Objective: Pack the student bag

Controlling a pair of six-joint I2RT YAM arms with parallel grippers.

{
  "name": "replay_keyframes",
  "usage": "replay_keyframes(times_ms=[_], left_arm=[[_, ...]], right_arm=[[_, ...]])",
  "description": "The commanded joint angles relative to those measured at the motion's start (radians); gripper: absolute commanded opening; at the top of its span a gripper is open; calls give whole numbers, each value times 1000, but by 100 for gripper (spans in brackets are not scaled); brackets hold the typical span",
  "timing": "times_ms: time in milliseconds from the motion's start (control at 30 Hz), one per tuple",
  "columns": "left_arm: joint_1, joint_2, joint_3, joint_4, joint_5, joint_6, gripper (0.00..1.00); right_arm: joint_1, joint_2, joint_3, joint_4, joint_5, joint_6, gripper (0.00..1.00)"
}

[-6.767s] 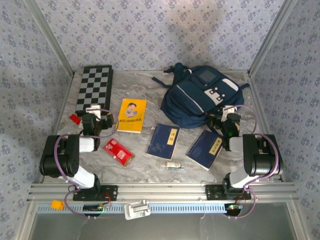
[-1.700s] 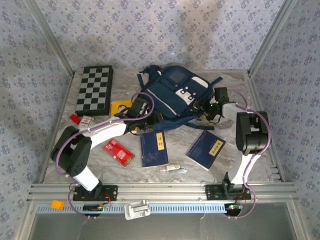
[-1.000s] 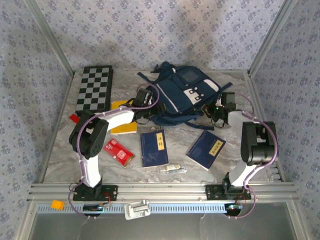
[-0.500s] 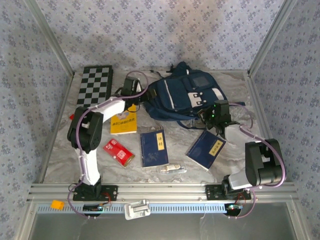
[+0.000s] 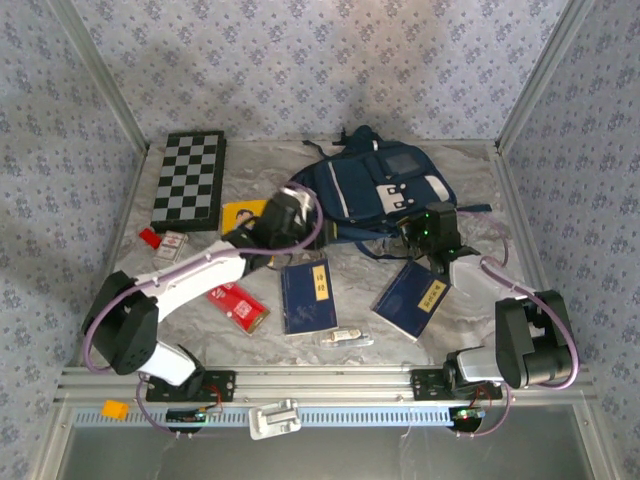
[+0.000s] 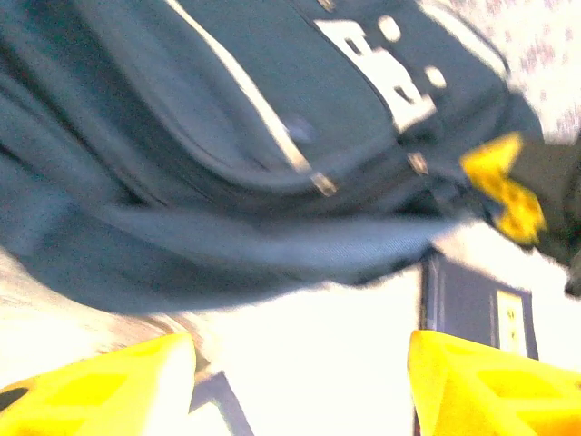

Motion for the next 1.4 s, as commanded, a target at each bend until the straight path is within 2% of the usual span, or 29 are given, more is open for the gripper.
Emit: replay_keyframes(times_ms=[0,133,233,400,500,633,767,900,1133,1367], left_arm=[[-112,39,-57,136,-107,59,62],[-237,150,-48,282,-192,113,62],[-273,251,-3,343,-211,132,59],[-279,374,63,427,-242,142,59],[-277,430,133,410,-279,154,58],[-278,481,170,463,-313,165,57],[-277,531,242,417,-380,160,55],[-276,557,269,457,-388,170,52],[-257,604,345,443,-392,165,38],[-235,600,346,437,-386,163,12]], right_arm=[[17,-37,14,73,8,42,0],[27,-41,17,69,17,60,0],[35,-58,5,82,31,81,0],[41,-90,15,63,34,77,0],[44,-108,11,46,43,75,0],[49,-119,3,47,45,85,0],[57,-118,7,48,47,89,0],[64,-119,11,44,46,90,0],[81,-115,6,44,53,101,0],[79,-122,0,34,63,98,0]])
